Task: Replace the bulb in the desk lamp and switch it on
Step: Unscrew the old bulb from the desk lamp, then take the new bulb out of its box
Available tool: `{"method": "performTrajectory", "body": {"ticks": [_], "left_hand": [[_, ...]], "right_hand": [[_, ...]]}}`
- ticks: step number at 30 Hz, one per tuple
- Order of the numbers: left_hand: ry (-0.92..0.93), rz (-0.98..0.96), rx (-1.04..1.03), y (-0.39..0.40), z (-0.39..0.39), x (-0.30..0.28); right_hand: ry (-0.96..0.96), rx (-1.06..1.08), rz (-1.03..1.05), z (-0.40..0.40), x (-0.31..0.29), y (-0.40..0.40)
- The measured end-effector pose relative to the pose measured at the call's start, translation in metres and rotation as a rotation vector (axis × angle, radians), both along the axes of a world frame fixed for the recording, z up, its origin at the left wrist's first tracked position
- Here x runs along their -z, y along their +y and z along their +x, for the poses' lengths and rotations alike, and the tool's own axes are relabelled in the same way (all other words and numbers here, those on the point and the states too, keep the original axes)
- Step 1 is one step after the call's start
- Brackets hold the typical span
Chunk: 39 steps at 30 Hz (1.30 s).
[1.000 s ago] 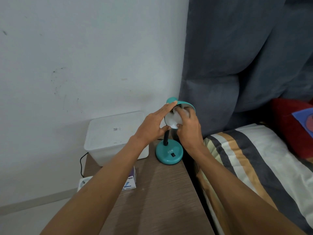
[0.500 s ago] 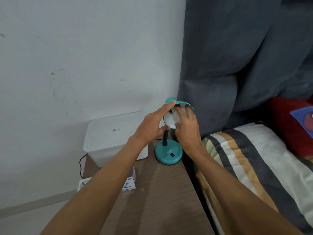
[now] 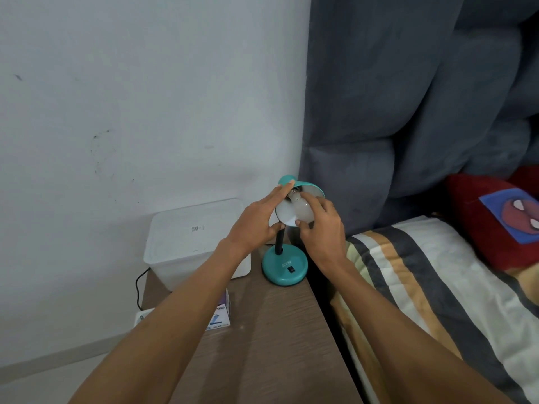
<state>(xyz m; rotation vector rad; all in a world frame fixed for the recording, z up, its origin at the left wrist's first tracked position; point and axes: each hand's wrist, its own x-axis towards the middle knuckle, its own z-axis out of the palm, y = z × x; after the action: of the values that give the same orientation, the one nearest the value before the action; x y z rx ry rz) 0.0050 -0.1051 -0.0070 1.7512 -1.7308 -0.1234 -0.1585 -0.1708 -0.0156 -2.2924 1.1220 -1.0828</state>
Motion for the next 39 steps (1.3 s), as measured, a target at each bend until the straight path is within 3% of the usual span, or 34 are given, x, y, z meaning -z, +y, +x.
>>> {"method": "performTrajectory", "body": {"ticks": [9, 16, 24, 34, 39], "left_hand": [[0.014, 0.06, -0.138, 0.058, -0.012, -0.01], [0.102, 0.075, -0.298, 0.136, -0.008, 0.02], [0.263, 0.07, -0.482, 0.194, 0.017, 0.085], [0.567, 0.094, -0.494, 0.193, 0.028, 0.143], [0.583, 0.073, -0.494, 0.185, 0.023, 0.153]], "right_hand": [[-0.061, -0.034, -0.045, -0.028, -0.016, 0.042], [-0.016, -0.067, -0.053, -0.027, -0.01, 0.091], [0.109, -0.15, -0.024, 0.0, 0.036, 0.132], [0.363, -0.089, 0.215, 0.012, 0.105, 0.132], [0.395, -0.064, 0.288, 0.018, 0.13, 0.122]]}}
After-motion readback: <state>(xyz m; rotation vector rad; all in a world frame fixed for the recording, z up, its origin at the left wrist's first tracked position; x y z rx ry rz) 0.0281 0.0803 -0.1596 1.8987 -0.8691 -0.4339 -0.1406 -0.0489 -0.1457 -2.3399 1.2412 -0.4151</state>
